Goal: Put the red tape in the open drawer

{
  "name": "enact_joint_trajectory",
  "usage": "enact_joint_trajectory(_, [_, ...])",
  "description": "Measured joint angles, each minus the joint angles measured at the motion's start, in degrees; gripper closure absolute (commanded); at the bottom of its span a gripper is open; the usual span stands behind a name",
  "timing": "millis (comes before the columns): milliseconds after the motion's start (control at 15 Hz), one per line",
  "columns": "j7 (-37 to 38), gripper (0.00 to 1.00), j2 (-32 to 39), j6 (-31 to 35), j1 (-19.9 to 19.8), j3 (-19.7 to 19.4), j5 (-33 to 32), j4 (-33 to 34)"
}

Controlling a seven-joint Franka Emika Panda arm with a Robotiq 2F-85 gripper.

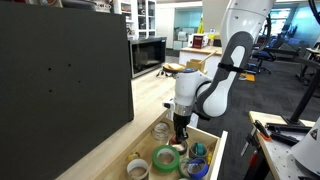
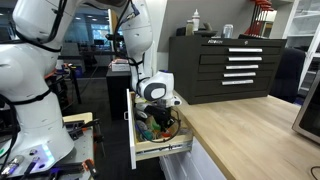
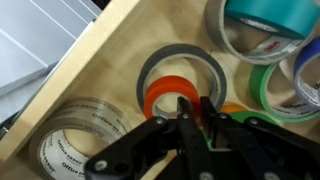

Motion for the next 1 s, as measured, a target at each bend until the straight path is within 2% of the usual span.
enact_joint_trajectory(67, [0.0,0.96,0.45,0.0,0.02,0.0,0.0,-0.02])
enact_joint_trajectory(133, [0.0,0.87,0.86,0.0,0.04,0.0,0.0,-0.03])
enact_joint_trajectory(200, [0.0,0.6,1.22,0.0,0.07,0.0,0.0,-0.03])
enact_joint_trajectory(267, [0.0,0.6,1.58,0.0,0.1,0.0,0.0,-0.03])
enact_joint_trajectory(400, [0.0,0.48,1.92,0.0,0.12,0.03,0.0,-0.03])
enact_joint_trajectory(867, [0.0,0.03,1.2,0.05,0.07,0.11,0.0,0.11])
enact_joint_trajectory(1000, [0.0,0.0,0.42,-0.15,0.07,0.19,0.0,0.08])
